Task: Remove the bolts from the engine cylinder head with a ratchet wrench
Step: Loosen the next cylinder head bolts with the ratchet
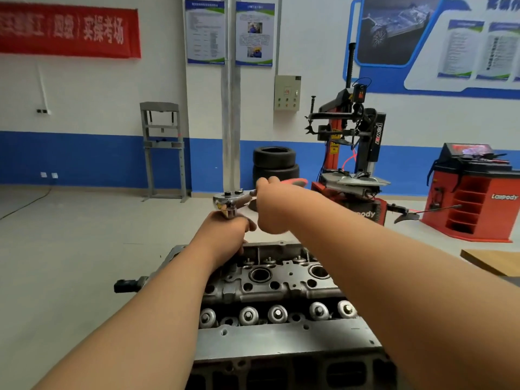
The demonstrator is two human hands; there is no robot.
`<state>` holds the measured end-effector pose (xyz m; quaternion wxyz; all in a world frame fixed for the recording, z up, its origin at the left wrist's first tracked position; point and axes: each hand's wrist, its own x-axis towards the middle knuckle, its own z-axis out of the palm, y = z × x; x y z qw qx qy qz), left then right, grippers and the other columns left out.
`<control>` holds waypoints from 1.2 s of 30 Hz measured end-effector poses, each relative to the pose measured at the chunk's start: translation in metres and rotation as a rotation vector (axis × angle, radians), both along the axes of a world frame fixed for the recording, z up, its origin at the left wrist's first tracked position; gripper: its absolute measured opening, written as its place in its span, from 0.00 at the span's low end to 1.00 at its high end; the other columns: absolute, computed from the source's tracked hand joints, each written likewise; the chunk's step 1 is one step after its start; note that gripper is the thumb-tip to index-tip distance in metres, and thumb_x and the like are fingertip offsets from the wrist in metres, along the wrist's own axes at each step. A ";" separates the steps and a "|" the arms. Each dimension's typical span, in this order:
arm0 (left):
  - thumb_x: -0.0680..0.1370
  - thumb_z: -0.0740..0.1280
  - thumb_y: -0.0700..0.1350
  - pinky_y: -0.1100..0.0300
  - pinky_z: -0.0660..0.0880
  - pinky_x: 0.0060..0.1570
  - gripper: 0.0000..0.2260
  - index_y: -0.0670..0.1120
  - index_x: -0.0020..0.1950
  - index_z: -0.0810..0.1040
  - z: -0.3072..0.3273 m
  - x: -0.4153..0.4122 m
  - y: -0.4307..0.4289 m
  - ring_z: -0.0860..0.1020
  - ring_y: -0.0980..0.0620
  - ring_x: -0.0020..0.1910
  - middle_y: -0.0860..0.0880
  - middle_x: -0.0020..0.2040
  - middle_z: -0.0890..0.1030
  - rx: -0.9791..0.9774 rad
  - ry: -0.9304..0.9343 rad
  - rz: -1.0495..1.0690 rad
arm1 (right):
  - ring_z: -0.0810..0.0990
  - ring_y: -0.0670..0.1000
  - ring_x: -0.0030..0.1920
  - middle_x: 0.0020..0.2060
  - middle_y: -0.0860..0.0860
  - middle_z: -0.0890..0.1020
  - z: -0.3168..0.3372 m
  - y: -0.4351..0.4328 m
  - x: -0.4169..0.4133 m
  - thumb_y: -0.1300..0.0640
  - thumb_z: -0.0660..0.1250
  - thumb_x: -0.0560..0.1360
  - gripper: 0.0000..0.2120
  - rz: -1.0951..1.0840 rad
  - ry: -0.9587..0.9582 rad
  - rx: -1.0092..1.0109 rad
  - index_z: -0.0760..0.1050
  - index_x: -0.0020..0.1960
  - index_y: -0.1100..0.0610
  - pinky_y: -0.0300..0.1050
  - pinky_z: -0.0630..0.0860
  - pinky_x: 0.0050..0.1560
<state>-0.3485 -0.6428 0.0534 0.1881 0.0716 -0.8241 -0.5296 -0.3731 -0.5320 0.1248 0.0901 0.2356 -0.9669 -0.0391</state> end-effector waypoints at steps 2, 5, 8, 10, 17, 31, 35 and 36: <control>0.75 0.60 0.42 0.56 0.74 0.45 0.11 0.50 0.42 0.83 0.002 0.001 0.004 0.82 0.49 0.43 0.47 0.21 0.76 -0.009 -0.030 0.019 | 0.73 0.64 0.59 0.64 0.61 0.65 -0.005 0.017 0.030 0.61 0.64 0.74 0.29 -0.125 0.070 0.007 0.56 0.71 0.61 0.61 0.75 0.53; 0.76 0.57 0.40 0.60 0.71 0.41 0.14 0.48 0.47 0.83 0.002 0.004 0.007 0.80 0.51 0.42 0.49 0.21 0.76 -0.104 -0.042 0.022 | 0.75 0.63 0.44 0.67 0.68 0.58 -0.025 0.039 0.084 0.62 0.60 0.76 0.36 -0.130 0.187 0.135 0.41 0.74 0.66 0.53 0.76 0.33; 0.77 0.56 0.37 0.59 0.73 0.45 0.16 0.47 0.52 0.82 0.003 0.005 0.008 0.80 0.51 0.41 0.47 0.30 0.80 -0.257 -0.020 0.007 | 0.61 0.55 0.27 0.69 0.71 0.54 -0.039 0.054 0.117 0.62 0.55 0.77 0.36 0.031 0.285 0.255 0.35 0.74 0.67 0.43 0.57 0.20; 0.76 0.56 0.38 0.56 0.75 0.51 0.16 0.48 0.51 0.82 0.002 0.004 0.007 0.81 0.50 0.44 0.46 0.30 0.80 -0.246 -0.036 -0.009 | 0.60 0.54 0.28 0.64 0.66 0.63 -0.034 0.056 0.110 0.60 0.57 0.76 0.34 0.016 0.329 0.223 0.42 0.75 0.64 0.44 0.56 0.21; 0.69 0.68 0.52 0.54 0.74 0.49 0.11 0.48 0.31 0.82 -0.001 0.003 -0.008 0.83 0.44 0.47 0.46 0.27 0.80 0.074 -0.065 -0.093 | 0.74 0.54 0.38 0.48 0.53 0.73 0.002 0.017 0.000 0.52 0.66 0.74 0.21 0.000 0.065 0.090 0.63 0.62 0.57 0.46 0.69 0.32; 0.77 0.60 0.49 0.57 0.67 0.35 0.15 0.46 0.31 0.73 0.001 0.006 0.008 0.73 0.51 0.28 0.50 0.21 0.74 -0.040 -0.097 0.056 | 0.68 0.57 0.37 0.42 0.55 0.65 -0.009 0.032 0.047 0.63 0.65 0.73 0.22 -0.099 0.121 -0.059 0.61 0.64 0.60 0.48 0.69 0.31; 0.80 0.62 0.45 0.69 0.68 0.22 0.14 0.47 0.34 0.70 0.001 0.014 0.011 0.71 0.55 0.27 0.49 0.29 0.74 -0.003 0.017 0.135 | 0.60 0.54 0.33 0.57 0.64 0.67 -0.035 0.052 0.104 0.56 0.61 0.77 0.35 0.139 0.350 0.097 0.45 0.75 0.65 0.43 0.54 0.24; 0.81 0.61 0.45 0.71 0.68 0.23 0.14 0.46 0.35 0.70 0.000 0.014 0.012 0.71 0.56 0.28 0.48 0.30 0.74 0.032 0.055 0.140 | 0.60 0.53 0.31 0.55 0.63 0.68 -0.034 0.055 0.105 0.54 0.62 0.77 0.34 0.178 0.373 0.083 0.48 0.75 0.65 0.42 0.52 0.24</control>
